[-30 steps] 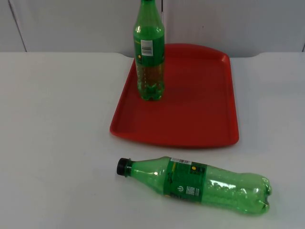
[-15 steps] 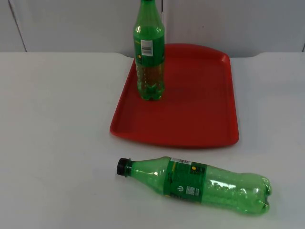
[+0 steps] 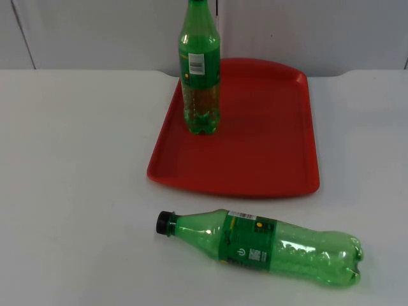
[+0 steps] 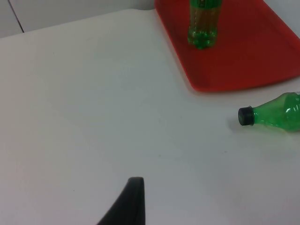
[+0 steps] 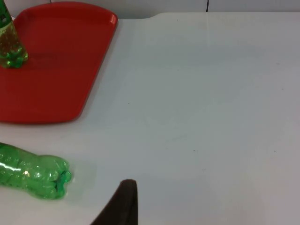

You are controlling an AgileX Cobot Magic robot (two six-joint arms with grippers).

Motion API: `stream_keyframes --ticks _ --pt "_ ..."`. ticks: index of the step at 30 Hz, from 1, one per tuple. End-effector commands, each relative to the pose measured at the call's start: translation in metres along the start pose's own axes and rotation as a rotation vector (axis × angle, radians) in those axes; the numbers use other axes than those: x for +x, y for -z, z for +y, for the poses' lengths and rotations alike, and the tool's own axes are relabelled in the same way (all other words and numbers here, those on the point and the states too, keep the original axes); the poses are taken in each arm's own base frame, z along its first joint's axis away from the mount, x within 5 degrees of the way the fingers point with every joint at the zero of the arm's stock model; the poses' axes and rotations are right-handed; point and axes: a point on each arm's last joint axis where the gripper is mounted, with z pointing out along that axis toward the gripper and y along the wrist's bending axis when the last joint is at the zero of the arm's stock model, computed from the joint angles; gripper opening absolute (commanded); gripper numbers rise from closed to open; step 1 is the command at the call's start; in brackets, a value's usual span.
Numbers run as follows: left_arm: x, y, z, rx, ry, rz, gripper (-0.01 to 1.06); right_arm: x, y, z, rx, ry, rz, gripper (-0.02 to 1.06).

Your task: Place the bottle upright on the tray.

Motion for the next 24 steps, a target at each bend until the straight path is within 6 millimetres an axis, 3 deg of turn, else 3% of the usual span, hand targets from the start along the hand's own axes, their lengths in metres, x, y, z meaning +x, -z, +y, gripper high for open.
stream_keyframes --ticks 1,16,21,24 --pt "0.000 -0.001 0.000 0.003 0.000 -0.009 1.05 0.000 0.000 0.000 0.000 0.000 -0.008 1.05" --pt "0.000 -0.001 0.000 0.003 0.000 -0.009 1.05 -0.001 0.001 0.000 0.000 0.002 -0.016 1.05" --pt "0.000 -0.001 0.000 0.003 0.000 -0.009 1.05 -0.009 0.010 0.000 0.002 0.003 -0.063 1.05" --pt "0.000 -0.001 0.000 0.003 0.000 -0.009 1.05 -0.028 0.015 0.000 0.003 0.030 -0.044 1.05"
